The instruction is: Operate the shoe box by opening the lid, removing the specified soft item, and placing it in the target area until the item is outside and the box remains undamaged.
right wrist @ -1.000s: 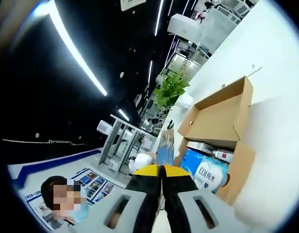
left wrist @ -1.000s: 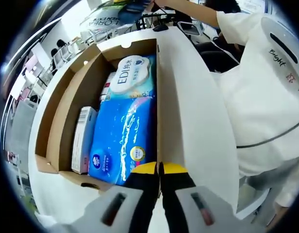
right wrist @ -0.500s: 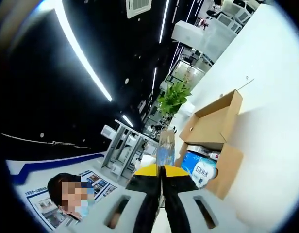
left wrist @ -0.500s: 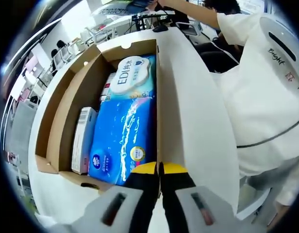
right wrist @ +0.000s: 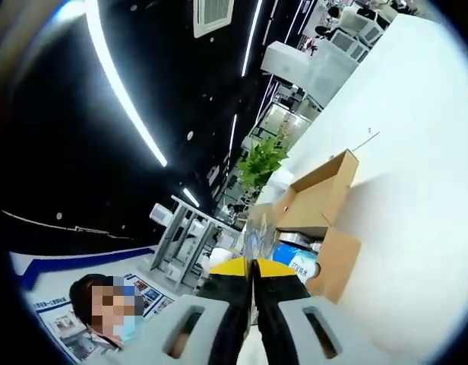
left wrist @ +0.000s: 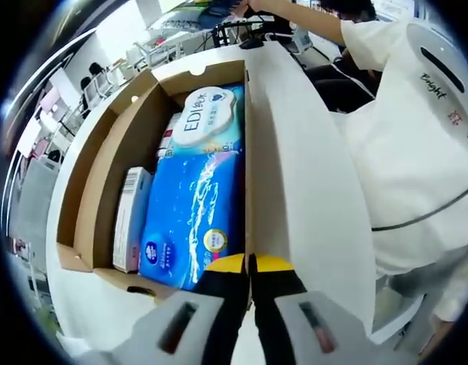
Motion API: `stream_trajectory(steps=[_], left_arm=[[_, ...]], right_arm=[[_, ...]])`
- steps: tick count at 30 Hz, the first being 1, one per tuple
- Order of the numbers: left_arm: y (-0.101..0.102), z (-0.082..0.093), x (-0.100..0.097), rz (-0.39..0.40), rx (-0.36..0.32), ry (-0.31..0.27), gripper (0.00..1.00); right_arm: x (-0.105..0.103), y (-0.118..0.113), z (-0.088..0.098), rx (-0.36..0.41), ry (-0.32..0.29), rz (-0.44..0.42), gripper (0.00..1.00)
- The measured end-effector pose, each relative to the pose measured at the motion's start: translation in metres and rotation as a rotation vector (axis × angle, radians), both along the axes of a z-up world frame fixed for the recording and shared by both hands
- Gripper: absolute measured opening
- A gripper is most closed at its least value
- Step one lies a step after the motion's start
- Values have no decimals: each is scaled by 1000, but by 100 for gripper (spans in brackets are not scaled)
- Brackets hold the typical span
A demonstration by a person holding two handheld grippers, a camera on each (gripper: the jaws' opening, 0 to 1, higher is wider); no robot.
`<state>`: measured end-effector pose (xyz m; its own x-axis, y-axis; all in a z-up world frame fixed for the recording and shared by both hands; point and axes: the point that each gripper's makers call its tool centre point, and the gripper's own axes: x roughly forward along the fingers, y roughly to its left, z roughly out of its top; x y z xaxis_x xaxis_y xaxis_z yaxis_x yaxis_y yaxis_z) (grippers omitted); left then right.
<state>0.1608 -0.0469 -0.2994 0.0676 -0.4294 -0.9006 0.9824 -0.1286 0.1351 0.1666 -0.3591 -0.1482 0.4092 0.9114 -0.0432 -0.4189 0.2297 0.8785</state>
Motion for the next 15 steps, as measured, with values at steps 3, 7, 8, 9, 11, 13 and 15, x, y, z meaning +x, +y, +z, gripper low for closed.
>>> stream_trajectory(steps=[3, 7, 8, 9, 11, 13, 15], left_arm=[[0, 0, 1, 2, 0, 3, 1], [0, 0, 0, 5, -5, 9, 1], [0, 0, 0, 5, -6, 9, 1], [0, 0, 0, 6, -7, 10, 1], [0, 0, 0, 6, -8, 10, 1], [0, 0, 0, 5, -9, 11, 1], [0, 0, 0, 5, -9, 11, 1]], right_arm=[[5, -13, -8, -36, 4, -24, 0], [4, -14, -19, -61, 17, -36, 0], [3, -16, -25, -93, 25, -39, 0], [6, -20, -33, -143, 15, -57, 0], [6, -20, -40, -167, 23, -71, 0], [6, -24, -48, -180, 35, -60, 0], [5, -23, -53, -185, 44, -55, 0]])
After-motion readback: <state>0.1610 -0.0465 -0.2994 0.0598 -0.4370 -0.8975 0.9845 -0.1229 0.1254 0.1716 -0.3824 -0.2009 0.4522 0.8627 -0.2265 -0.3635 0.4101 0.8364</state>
